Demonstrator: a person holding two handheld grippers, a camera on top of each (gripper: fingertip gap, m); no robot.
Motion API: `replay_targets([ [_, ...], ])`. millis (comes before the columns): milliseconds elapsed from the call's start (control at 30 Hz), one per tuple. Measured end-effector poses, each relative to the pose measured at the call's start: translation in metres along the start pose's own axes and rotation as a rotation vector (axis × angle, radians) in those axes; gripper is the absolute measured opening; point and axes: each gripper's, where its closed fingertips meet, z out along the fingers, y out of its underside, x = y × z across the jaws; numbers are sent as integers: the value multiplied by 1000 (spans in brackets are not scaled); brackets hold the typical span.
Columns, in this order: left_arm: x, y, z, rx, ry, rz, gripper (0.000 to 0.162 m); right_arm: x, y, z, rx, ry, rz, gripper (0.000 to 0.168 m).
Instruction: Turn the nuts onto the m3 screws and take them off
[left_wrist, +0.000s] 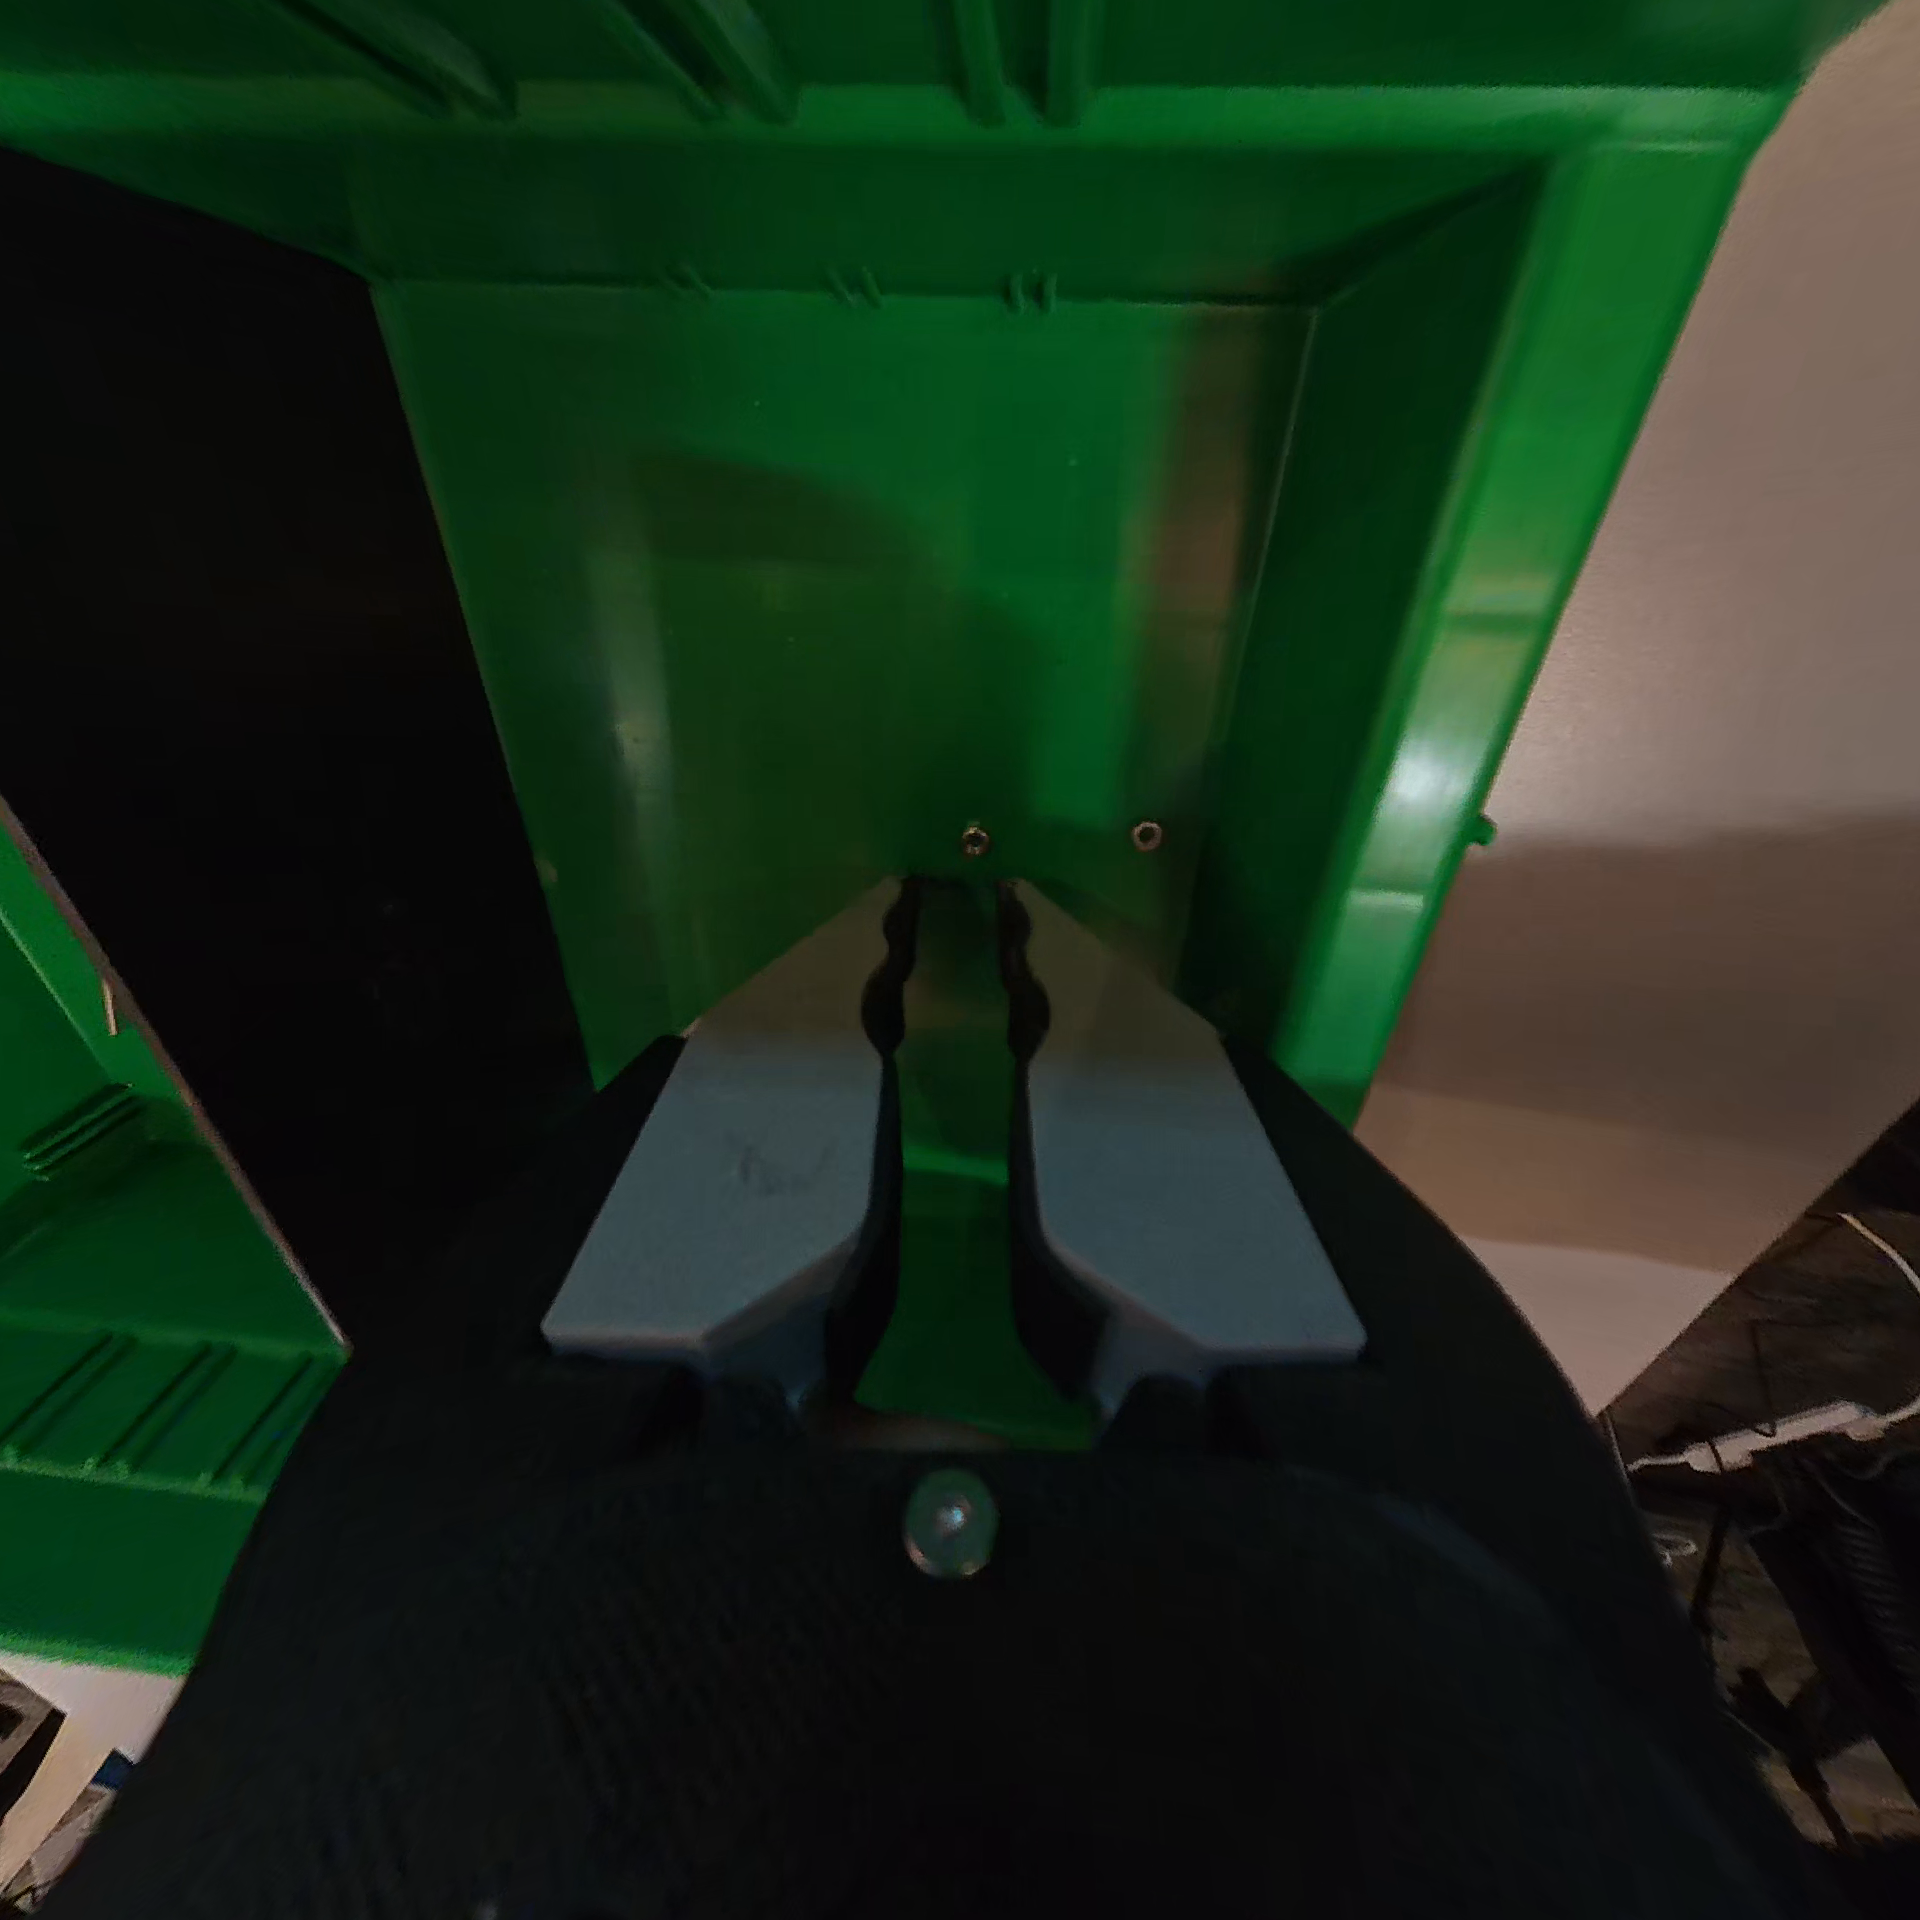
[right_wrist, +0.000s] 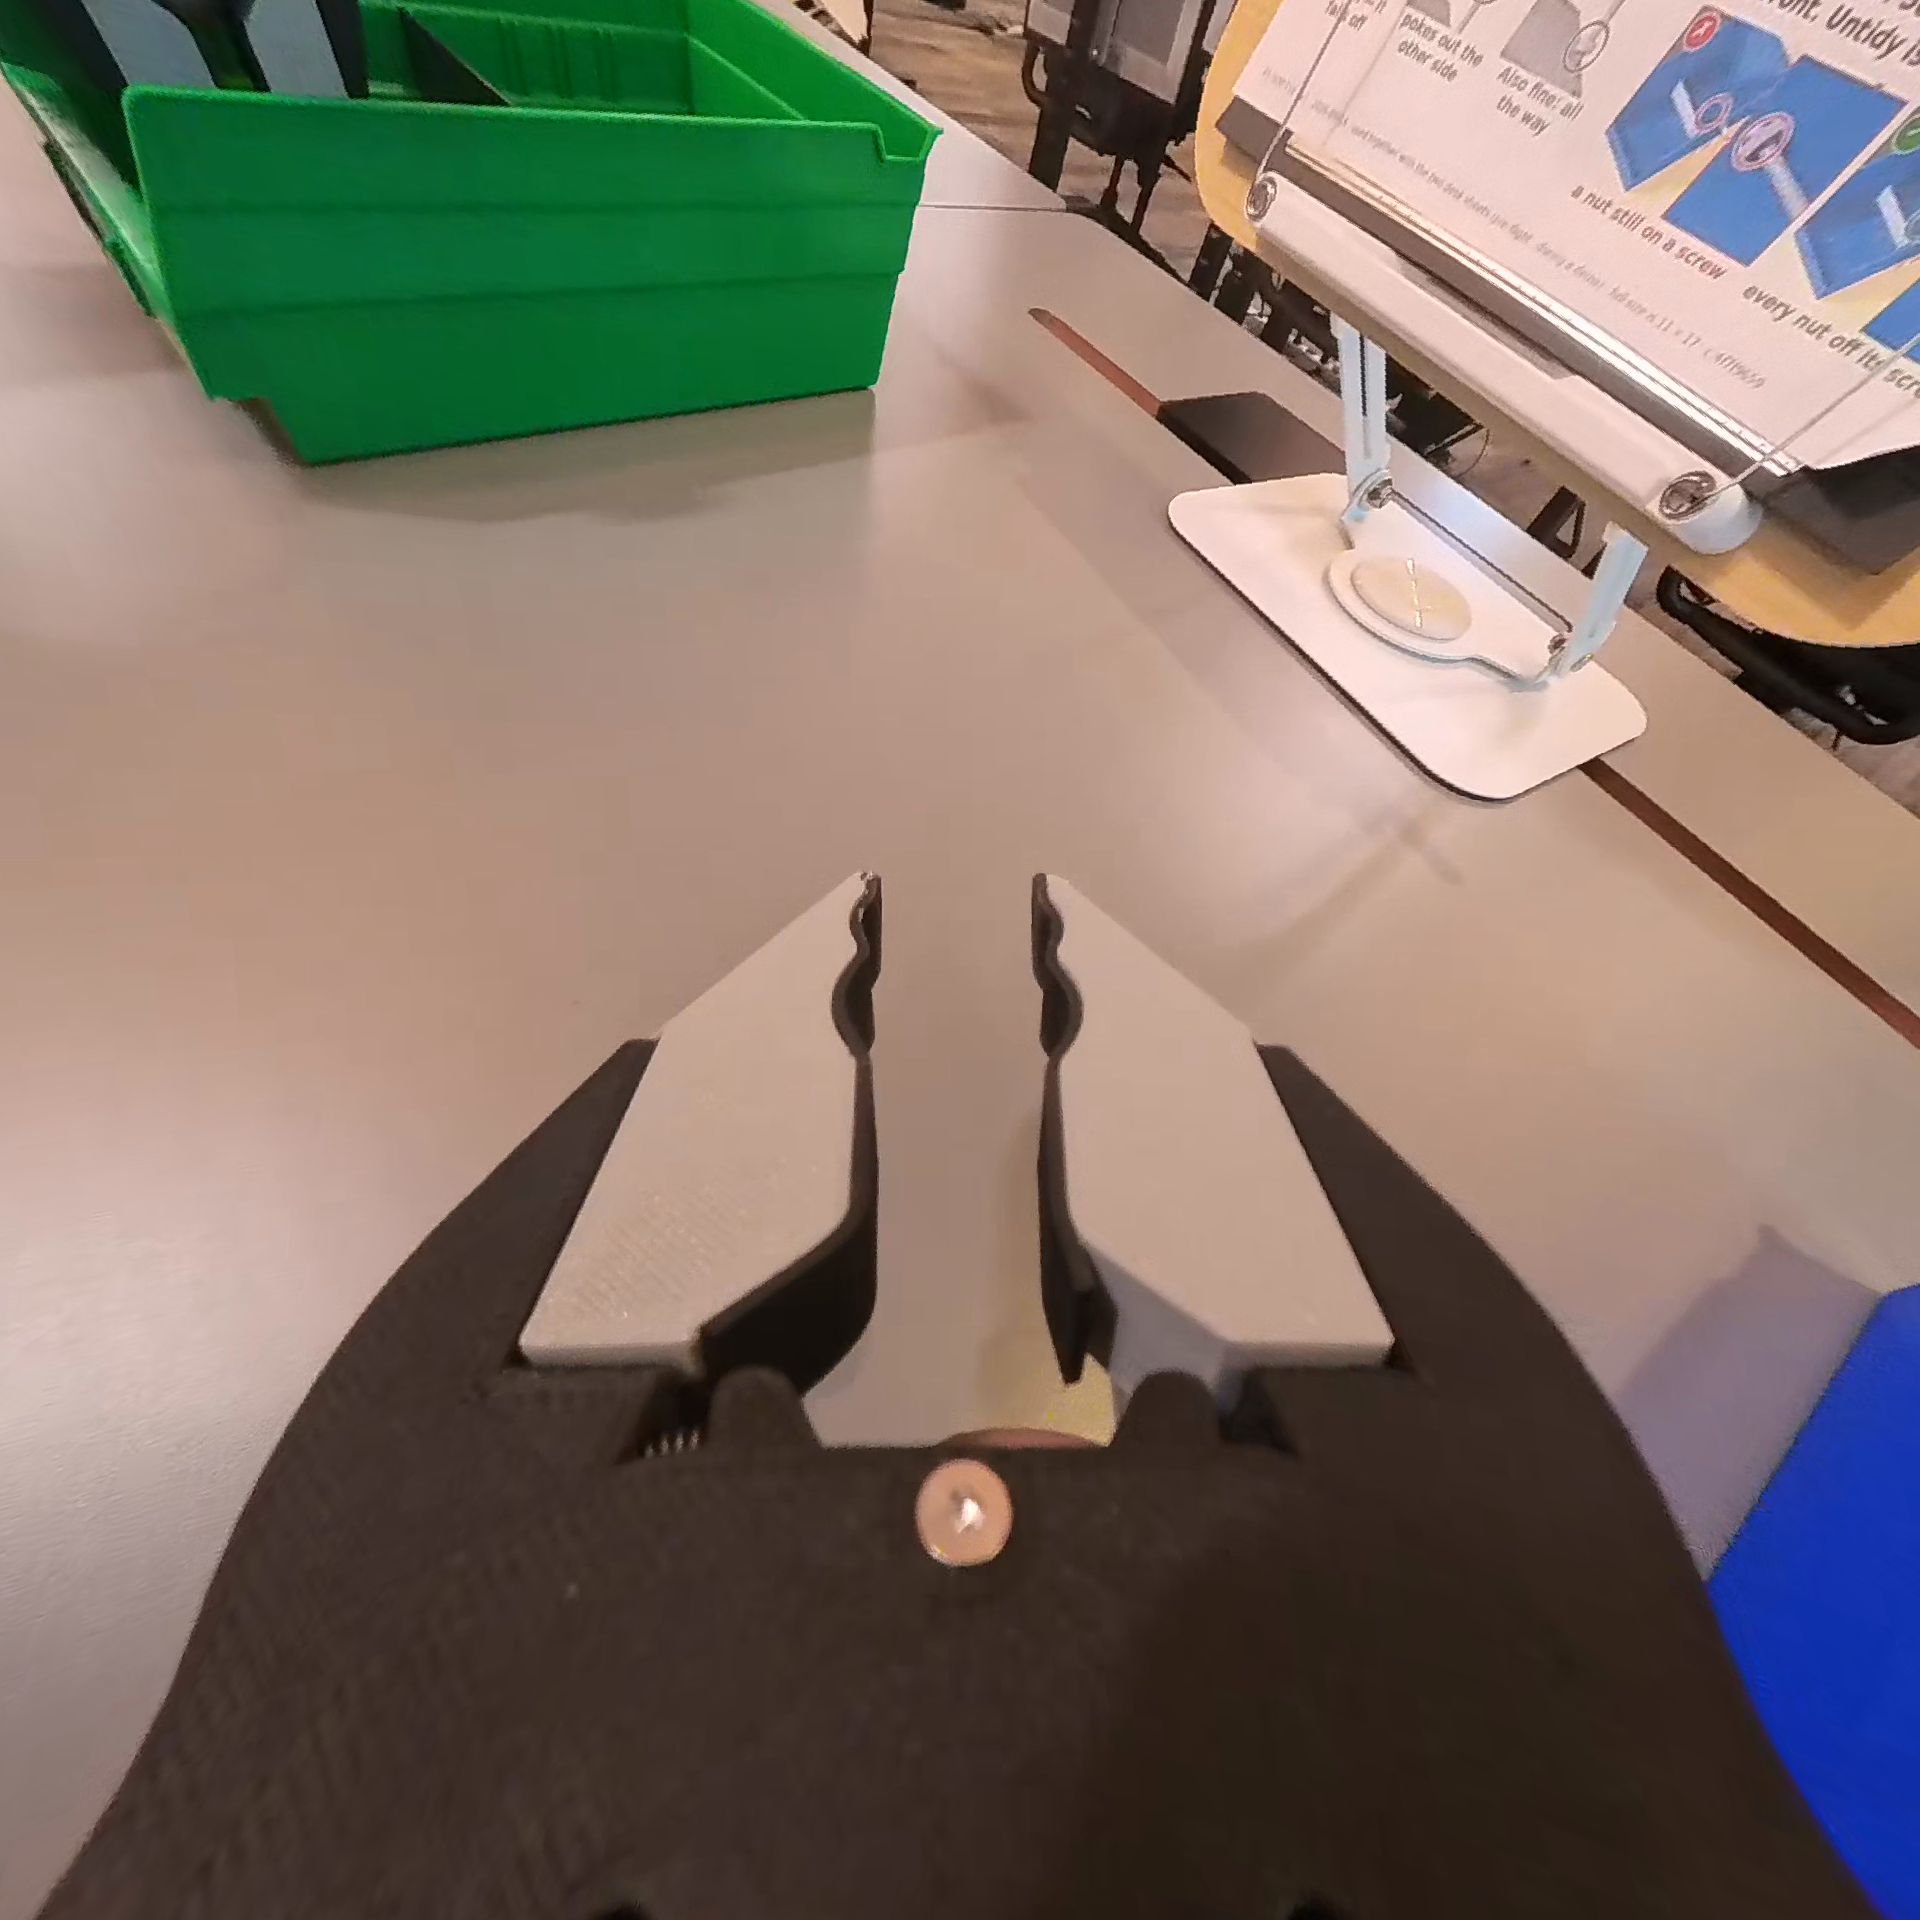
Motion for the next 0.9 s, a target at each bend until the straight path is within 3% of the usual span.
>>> replay_targets([
  [633,1,-5,-2,28,1,-15,18,-6,0,2,-5,-25,-9,25],
  [900,3,-9,1,38,27,-17,11,-9,0,3,-7,-37,-20,25],
])
